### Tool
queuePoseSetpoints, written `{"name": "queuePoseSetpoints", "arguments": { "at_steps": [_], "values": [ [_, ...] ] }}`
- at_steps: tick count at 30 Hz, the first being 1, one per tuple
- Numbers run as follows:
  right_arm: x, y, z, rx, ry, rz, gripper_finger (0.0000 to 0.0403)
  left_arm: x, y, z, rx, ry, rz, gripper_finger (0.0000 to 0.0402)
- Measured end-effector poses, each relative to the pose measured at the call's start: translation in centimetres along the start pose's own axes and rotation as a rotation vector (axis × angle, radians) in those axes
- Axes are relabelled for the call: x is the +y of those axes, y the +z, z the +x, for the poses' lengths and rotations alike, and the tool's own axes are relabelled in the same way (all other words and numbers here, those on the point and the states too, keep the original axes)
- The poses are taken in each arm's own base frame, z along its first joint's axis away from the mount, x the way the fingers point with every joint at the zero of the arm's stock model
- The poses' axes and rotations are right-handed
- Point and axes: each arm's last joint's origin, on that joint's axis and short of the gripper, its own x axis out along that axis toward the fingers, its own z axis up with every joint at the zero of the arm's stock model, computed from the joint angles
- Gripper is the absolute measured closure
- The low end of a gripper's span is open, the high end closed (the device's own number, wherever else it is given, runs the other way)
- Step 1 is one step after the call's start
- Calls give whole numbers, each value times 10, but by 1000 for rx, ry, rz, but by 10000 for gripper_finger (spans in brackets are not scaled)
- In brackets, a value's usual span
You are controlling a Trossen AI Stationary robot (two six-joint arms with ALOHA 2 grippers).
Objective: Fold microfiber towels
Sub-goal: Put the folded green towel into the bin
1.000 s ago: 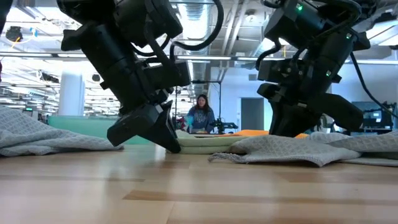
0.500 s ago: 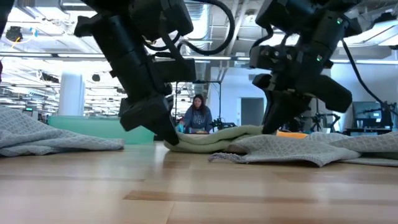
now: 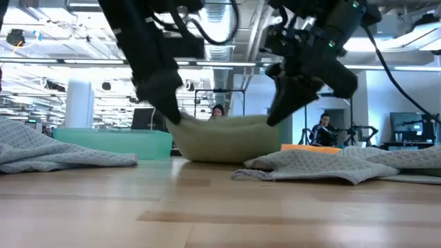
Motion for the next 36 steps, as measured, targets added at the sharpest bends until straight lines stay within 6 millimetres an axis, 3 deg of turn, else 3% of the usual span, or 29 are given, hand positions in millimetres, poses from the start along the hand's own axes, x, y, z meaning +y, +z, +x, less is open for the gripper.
{"name": "queuePoseSetpoints", "arguments": {
  "at_steps": [11, 22, 34, 36],
  "values": [
    [-39, 35, -12, -146, -85, 18, 399, 53, -14, -54, 38, 59, -283, 401],
    [-78, 54, -17, -362, -208, 65, 399, 98, -34, -88, 38, 178, -457, 401],
    [-103, 65, -23, -567, -275, 105, 399, 118, -44, -95, 19, 332, -546, 401],
    [-106, 67, -17, -589, -289, 109, 399, 121, -46, -96, 9, 360, -524, 401]
  ]
}}
